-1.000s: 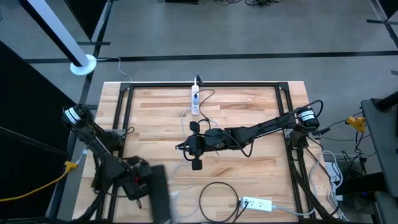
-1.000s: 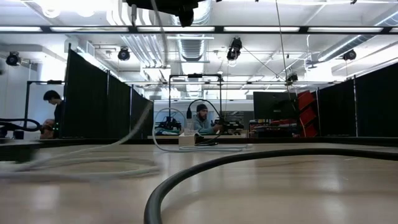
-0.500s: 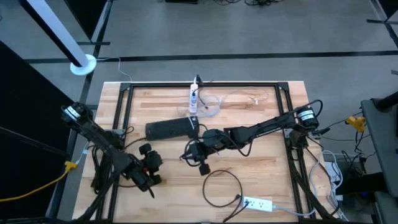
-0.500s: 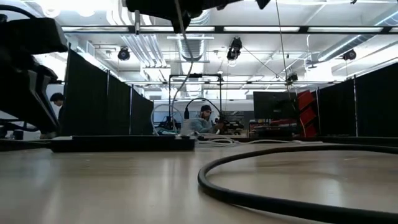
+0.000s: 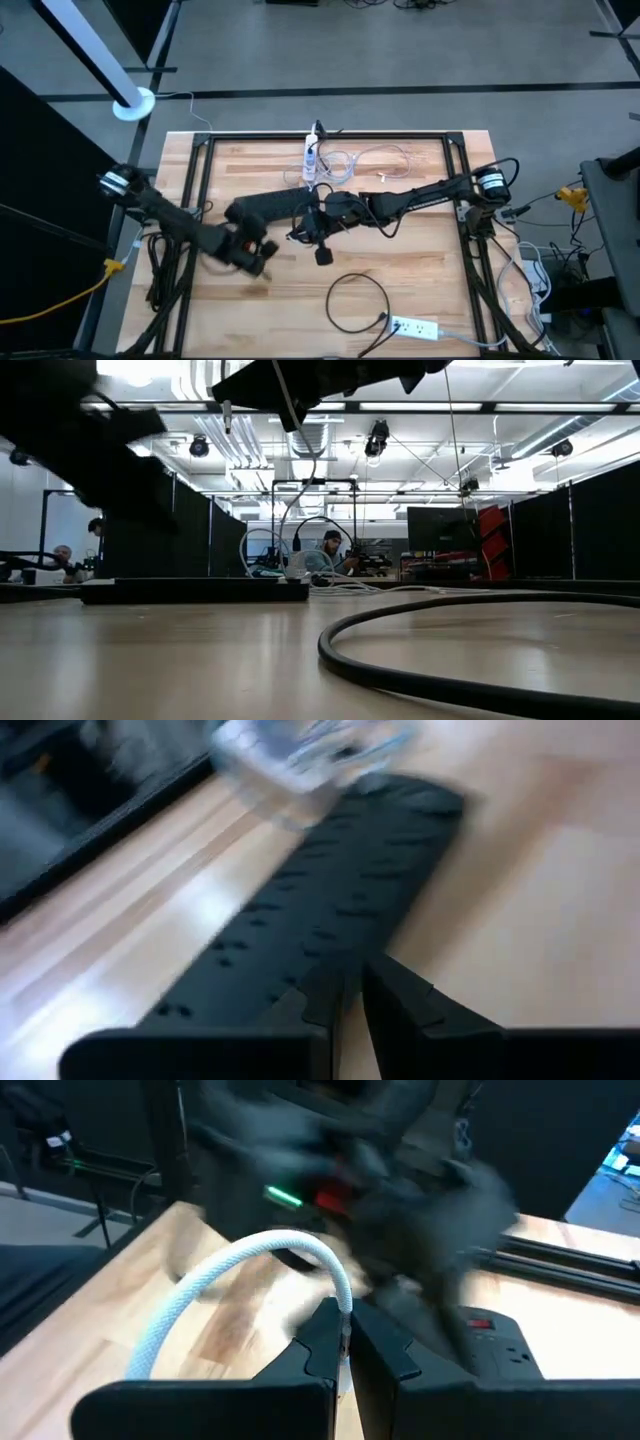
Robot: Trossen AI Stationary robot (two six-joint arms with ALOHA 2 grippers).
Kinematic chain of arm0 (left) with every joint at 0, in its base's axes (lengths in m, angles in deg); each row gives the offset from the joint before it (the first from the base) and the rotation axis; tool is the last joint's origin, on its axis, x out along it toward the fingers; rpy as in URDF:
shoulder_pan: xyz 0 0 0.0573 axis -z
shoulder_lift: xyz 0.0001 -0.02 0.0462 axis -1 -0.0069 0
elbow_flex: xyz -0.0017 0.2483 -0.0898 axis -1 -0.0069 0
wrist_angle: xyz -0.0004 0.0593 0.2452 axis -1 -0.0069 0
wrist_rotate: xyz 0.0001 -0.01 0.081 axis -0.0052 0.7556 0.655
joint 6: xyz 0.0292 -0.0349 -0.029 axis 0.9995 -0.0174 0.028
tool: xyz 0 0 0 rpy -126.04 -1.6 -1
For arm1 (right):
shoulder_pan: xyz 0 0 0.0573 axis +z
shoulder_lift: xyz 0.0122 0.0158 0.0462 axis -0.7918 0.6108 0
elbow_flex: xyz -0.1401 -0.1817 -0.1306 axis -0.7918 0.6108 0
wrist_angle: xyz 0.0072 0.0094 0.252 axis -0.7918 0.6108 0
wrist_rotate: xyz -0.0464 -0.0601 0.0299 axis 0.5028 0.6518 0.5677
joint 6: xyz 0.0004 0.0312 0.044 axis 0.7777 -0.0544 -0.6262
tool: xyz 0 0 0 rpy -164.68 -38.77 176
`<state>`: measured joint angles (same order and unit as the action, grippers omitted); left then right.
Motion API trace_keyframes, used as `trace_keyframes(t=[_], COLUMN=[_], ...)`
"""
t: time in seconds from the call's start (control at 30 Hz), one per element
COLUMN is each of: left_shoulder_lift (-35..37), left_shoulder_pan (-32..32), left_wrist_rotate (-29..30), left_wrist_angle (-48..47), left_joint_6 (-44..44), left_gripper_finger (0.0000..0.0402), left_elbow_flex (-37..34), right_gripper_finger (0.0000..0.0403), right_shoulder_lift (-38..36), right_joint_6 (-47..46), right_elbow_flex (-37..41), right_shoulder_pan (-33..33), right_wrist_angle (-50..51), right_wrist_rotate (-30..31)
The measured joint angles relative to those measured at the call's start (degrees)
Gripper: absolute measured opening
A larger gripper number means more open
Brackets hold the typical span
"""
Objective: Plug in charger cables
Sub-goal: Insert the white charger cable into the black outlet extension
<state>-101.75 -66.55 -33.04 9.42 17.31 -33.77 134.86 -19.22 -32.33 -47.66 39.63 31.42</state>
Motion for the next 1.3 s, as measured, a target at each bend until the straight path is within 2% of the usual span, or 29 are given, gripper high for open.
trace_keyframes(t=[0.1, 0.2, 0.33, 0.5, 0.6, 0.7, 0.77, 0.93, 0.97, 1.03, 1.13, 1.23, 1.3], left_shoulder_lift=[-0.02, -0.02, -0.3, -0.63, -0.33, -0.45, -0.29, 0.52, 0.6, 0.78, 1.23, 1.91, 2.73], left_shoulder_pan=[-8.5, -14.37, -18.41, -17.82, -14.49, -8.56, -3.74, 7.2, 8.64, 10.54, 10.82, 8.14, 4.18], left_wrist_rotate=[-4.93, -9.52, -15.5, -28.1, -30.95, -34.38, -34.53, -34.88, -33.94, -29.49, -19.15, -9.4, -7.77], left_wrist_angle=[8.24, 17.4, 22.29, 21.02, 22.53, 21.36, 21.14, 21.95, 22.03, 22.01, 22.29, 22.18, 22.29], left_joint_6=[11.2, 22.34, 29.06, 28.55, 24.43, 21.61, 21.36, 17.26, 16.07, 14.5, 14.24, 17.93, 20.76], left_gripper_finger=[0.0027, 0.0027, 0.0027, 0.0027, 0.0027, 0.0026, 0.0026, 0.0026, 0.0026, 0.0026, 0.0026, 0.0026, 0.0026], left_elbow_flex=[-0.94, -1.1, -1.1, -3.01, -5.09, -6.89, -7.55, -7.41, -7.13, -6.36, -5.02, -4.25, -4.19], right_gripper_finger=[0.0, 0.0, 0.0, 0.0, 0.0, 0.0, 0.0, 0.0, 0.0, 0.0, 0.0, 0.0, 0.0], right_shoulder_lift=[0.0, 0.0, 0.0, -0.33, -0.75, -0.76, -0.76, -0.27, 0.04, 0.88, 1.78, 1.75, 1.62], right_joint_6=[-0.53, -0.62, -1.09, -0.57, 0.87, 1.69, 1.97, 2.82, 3.38, 5.66, 9.44, 12.65, 13.47], right_elbow_flex=[0.0, 0.0, -0.04, -0.04, -0.12, -0.24, -0.13, 0.76, 0.85, 0.85, 0.9, 0.9, 0.9], right_shoulder_pan=[0.34, 0.39, 0.59, 0.67, 0.68, 0.69, 0.67, 0.69, 0.76, 0.79, 0.51, -0.25, -1.02], right_wrist_angle=[0.0, 0.0, 0.93, 6.08, 10.13, 12.14, 13.06, 12.66, 12.72, 12.44, 12.37, 11.51, 11.64], right_wrist_rotate=[-0.29, -0.07, 0.06, -0.15, -0.17, -0.79, -3.95, -19.17, -20.57, -20.92, -19.42, -18.07, -17.95])
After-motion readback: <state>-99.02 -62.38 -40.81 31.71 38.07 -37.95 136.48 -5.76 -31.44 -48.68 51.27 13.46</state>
